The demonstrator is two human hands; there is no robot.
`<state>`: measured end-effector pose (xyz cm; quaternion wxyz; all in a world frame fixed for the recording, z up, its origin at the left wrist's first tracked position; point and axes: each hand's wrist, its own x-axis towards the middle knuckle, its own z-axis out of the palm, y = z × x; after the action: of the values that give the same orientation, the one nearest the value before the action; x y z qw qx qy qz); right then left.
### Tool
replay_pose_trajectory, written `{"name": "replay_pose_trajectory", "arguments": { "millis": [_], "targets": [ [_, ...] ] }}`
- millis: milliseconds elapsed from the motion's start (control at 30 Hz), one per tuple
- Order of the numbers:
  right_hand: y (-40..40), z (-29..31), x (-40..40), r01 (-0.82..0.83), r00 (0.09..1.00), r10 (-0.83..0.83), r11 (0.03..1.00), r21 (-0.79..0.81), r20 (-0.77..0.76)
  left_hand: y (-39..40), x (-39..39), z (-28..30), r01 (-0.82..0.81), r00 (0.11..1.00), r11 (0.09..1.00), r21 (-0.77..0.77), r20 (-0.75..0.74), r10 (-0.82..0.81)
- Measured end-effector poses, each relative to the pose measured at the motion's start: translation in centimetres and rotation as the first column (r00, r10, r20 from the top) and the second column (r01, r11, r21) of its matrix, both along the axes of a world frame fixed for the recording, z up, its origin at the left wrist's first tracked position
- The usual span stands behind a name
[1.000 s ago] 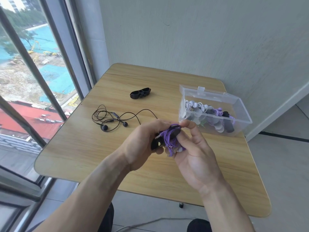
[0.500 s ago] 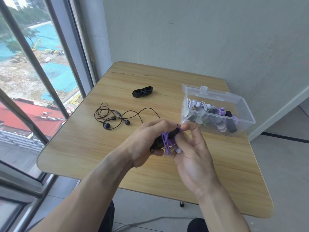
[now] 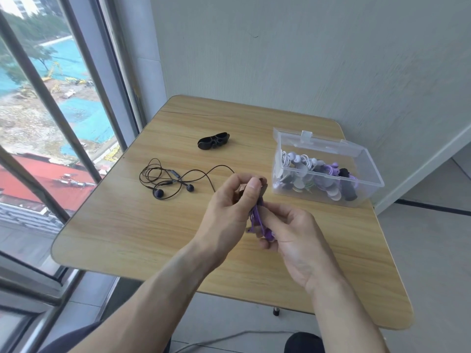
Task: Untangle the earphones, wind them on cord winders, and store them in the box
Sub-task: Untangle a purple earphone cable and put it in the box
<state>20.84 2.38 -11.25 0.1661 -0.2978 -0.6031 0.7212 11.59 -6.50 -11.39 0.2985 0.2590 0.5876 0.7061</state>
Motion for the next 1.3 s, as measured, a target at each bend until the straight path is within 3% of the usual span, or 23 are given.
{"name": "replay_pose_trajectory", "arguments": {
  "millis": [133,233,333,433,533,600,733,1133,1300],
  "targets": [
    [0.4,-0.2,0.1,-0.062,0.995,0.067,0.996,-0.071,0.074,0.0,0.8,0.3,-0.008,0.986,1.0,-0.018,-0.164,0.005],
    [0.4,-0.4,0.1,-0.183,0.983,0.181,0.949,-0.256,-0.029,-0.4,1.2,0.4,0.036,0.924,0.996,-0.078,-0.378,-0.063],
    [0.6,-0.5,0.1,-0.148,0.985,0.112,0.942,-0.302,-0.131,-0.3,1.2,0.3,0.02,0.852,0.993,-0.12,-0.517,-0.08],
    [0.7,-0.5,0.0,0.122,0.991,-0.126,0.989,-0.088,-0.05,0.1,1.1,-0.1,-0.073,0.755,0.993,-0.091,-0.656,-0.005],
    [1.0,-0.6,0.0,0.295,0.945,-0.325,0.898,0.326,0.041,0.2,0.6,-0.8,-0.173,0.612,0.979,-0.108,-0.791,0.021],
    [0.9,-0.4,0.0,0.301,0.929,-0.365,0.835,0.46,0.056,0.2,0.5,-1.1,-0.17,0.589,0.976,-0.139,-0.808,-0.012],
    [0.4,0.0,0.0,0.31,0.917,-0.398,0.762,0.568,0.034,-0.1,0.5,-0.9,-0.169,0.586,0.965,-0.199,-0.808,-0.063],
    [-0.5,0.2,-0.6,0.412,0.905,-0.398,0.729,0.547,-0.15,0.1,0.6,-1.3,-0.347,0.533,0.931,-0.115,-0.841,0.095],
    [-0.6,-0.1,-0.7,0.405,0.909,-0.388,0.726,0.555,-0.156,0.0,0.9,-1.4,-0.415,0.519,0.892,-0.181,-0.852,0.069]
  ]
}}
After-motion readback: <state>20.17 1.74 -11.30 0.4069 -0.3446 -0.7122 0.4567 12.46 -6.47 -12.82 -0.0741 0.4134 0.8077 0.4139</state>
